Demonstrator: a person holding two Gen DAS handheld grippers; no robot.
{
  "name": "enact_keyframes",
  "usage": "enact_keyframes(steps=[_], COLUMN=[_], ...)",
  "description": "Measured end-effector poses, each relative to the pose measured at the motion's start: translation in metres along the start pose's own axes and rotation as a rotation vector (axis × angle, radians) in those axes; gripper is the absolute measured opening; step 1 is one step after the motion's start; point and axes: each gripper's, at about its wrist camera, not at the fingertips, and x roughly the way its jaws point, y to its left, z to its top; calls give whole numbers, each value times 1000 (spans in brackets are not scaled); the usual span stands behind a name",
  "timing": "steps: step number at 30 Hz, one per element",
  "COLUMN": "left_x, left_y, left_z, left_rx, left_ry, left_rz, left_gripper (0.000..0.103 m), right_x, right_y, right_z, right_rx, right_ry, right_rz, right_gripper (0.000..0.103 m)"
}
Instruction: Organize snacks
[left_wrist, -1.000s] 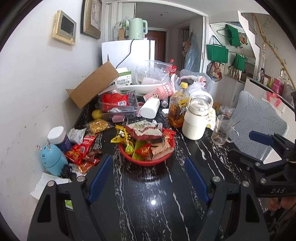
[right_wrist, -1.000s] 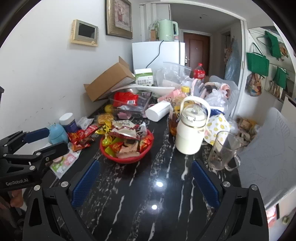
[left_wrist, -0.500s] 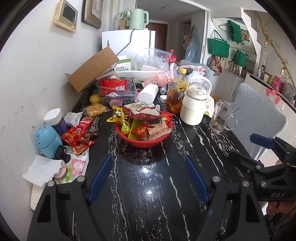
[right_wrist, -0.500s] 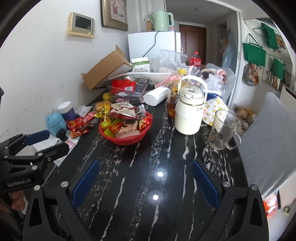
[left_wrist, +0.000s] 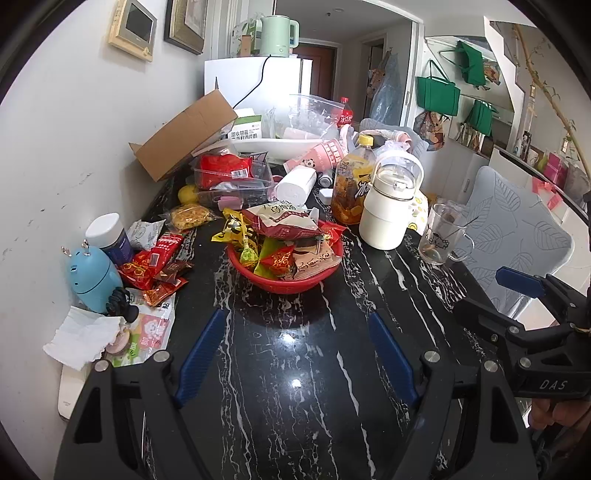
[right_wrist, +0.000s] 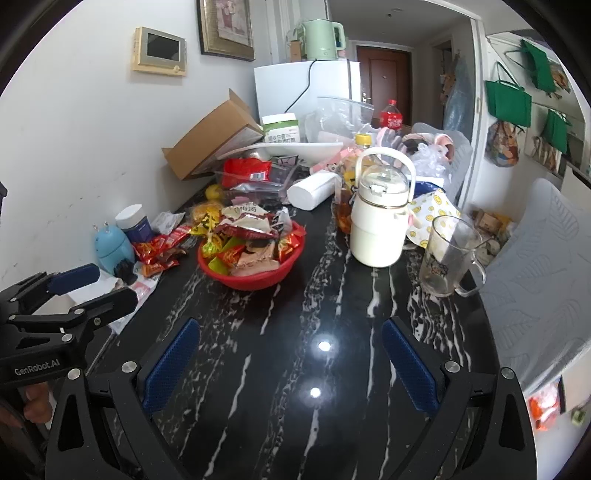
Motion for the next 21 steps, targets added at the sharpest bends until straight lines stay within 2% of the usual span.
enact_keyframes(steps=[21], left_x=[1], left_y=[-11], left_z=[3], left_rx=[18], left_ry=[2], left_rz=[0], left_gripper=[80], right_x=[3], right_y=[-8], right_z=[-1], right_rx=[17], right_ry=[6], right_rz=[6], right_gripper=[100])
